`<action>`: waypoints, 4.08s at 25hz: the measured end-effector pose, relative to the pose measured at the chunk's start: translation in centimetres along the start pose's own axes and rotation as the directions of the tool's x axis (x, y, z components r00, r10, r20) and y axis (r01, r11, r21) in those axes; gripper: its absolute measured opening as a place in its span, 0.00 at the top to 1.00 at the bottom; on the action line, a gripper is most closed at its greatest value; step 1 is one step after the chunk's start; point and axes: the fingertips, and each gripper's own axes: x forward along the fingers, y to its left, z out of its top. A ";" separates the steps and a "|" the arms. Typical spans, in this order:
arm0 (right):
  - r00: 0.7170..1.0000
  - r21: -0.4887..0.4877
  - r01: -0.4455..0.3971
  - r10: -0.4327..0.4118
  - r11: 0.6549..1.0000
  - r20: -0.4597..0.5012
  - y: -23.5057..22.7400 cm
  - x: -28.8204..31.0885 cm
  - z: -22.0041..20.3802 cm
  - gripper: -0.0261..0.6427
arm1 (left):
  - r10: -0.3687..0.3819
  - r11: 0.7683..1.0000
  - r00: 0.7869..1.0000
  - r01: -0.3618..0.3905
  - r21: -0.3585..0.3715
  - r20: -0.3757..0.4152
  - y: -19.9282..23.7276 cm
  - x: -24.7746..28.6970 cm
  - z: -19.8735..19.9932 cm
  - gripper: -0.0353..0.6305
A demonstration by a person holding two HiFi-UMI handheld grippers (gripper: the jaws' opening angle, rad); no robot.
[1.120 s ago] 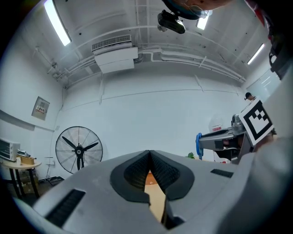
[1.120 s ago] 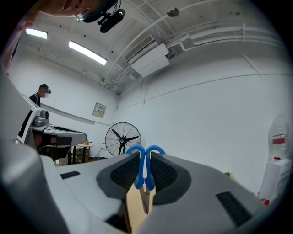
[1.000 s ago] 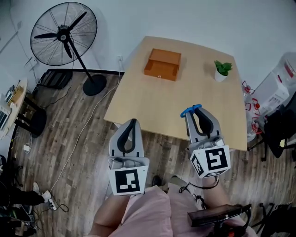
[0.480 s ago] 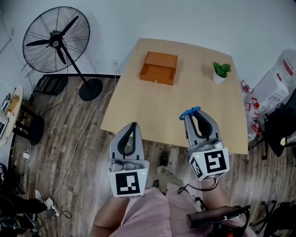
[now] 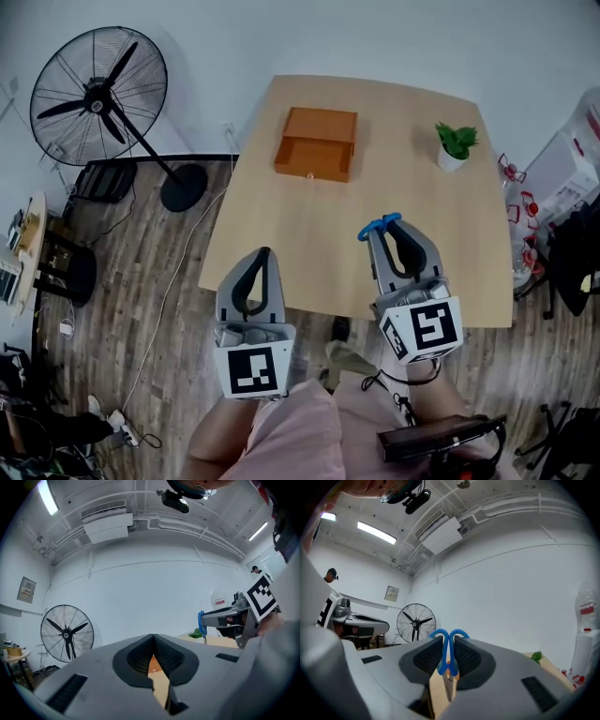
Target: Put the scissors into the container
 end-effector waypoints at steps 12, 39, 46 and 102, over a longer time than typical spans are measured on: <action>0.998 0.002 -0.063 0.063 0.998 0.011 -4.9 9.7 0.6 0.85 | 0.037 0.999 0.999 -0.037 0.024 0.005 1.8 10.2 1.1 0.94; 0.999 -0.050 0.001 -0.003 0.999 -0.032 -6.7 20.9 0.3 0.85 | -0.014 0.999 1.000 0.014 -0.038 0.005 8.6 19.2 -0.6 0.94; 0.997 -0.055 0.011 -0.015 0.998 -0.070 -7.3 22.5 -1.0 0.85 | -0.037 0.998 0.999 0.036 -0.052 -0.012 9.2 21.1 -1.6 0.94; 0.898 0.009 -0.056 0.054 0.998 -0.437 -9.3 34.0 -22.6 0.85 | -0.158 0.980 0.915 0.099 -0.172 -0.372 10.6 32.4 -18.5 0.94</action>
